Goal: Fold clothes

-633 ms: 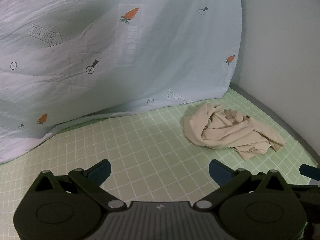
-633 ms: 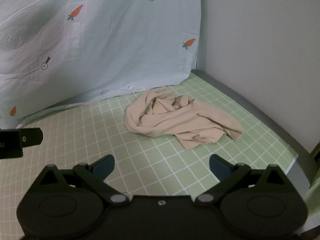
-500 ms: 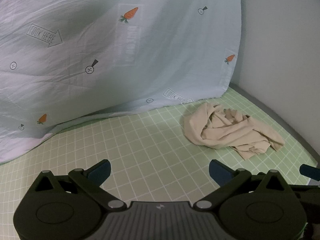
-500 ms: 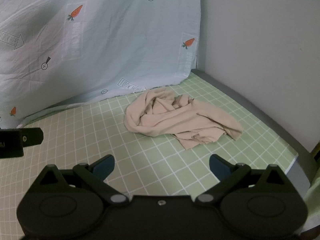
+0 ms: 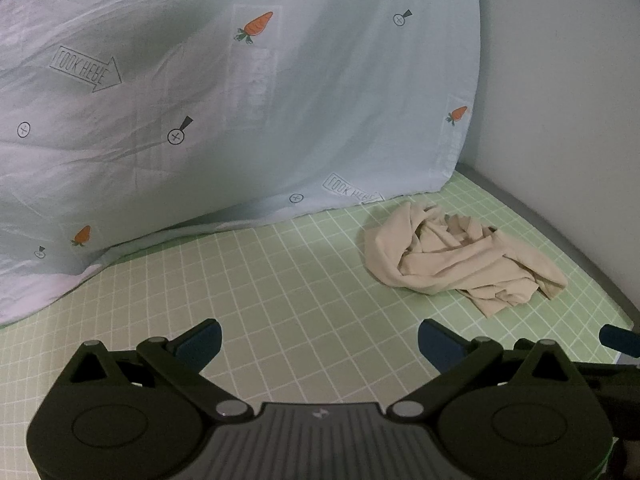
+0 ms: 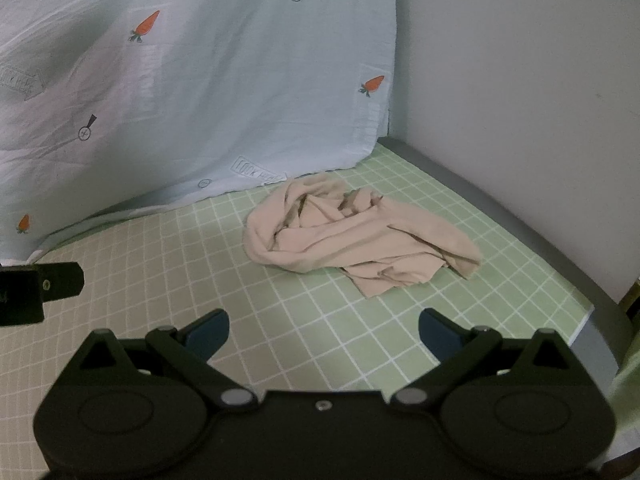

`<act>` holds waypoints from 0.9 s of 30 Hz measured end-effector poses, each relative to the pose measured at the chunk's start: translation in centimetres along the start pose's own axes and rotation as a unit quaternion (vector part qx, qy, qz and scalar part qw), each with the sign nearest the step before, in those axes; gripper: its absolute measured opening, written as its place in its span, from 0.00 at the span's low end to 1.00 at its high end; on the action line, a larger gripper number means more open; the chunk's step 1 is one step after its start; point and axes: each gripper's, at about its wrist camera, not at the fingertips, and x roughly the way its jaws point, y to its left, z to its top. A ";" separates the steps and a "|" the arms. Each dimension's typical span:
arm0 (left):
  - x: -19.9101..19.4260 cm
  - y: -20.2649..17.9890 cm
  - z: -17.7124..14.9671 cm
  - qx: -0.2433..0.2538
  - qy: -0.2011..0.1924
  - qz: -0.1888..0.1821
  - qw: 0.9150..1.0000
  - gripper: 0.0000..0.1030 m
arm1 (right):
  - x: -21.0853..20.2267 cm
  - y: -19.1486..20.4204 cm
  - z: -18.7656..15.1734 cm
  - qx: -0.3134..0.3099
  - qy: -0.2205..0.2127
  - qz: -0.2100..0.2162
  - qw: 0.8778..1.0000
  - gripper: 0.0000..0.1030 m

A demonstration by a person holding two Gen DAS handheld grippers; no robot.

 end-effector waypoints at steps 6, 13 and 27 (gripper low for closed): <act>0.1 0.0 0.1 -0.001 0.004 0.002 1.000 1.00 | 0.1 -0.2 -0.1 -0.001 0.000 0.003 1.000 0.99; 0.4 0.0 0.2 -0.001 0.007 0.000 1.000 1.00 | 0.2 -0.1 0.1 0.002 0.002 -0.001 1.000 0.99; 0.5 0.0 0.0 -0.004 0.010 0.000 1.000 1.00 | 0.2 0.1 0.0 0.000 0.002 -0.002 1.000 0.99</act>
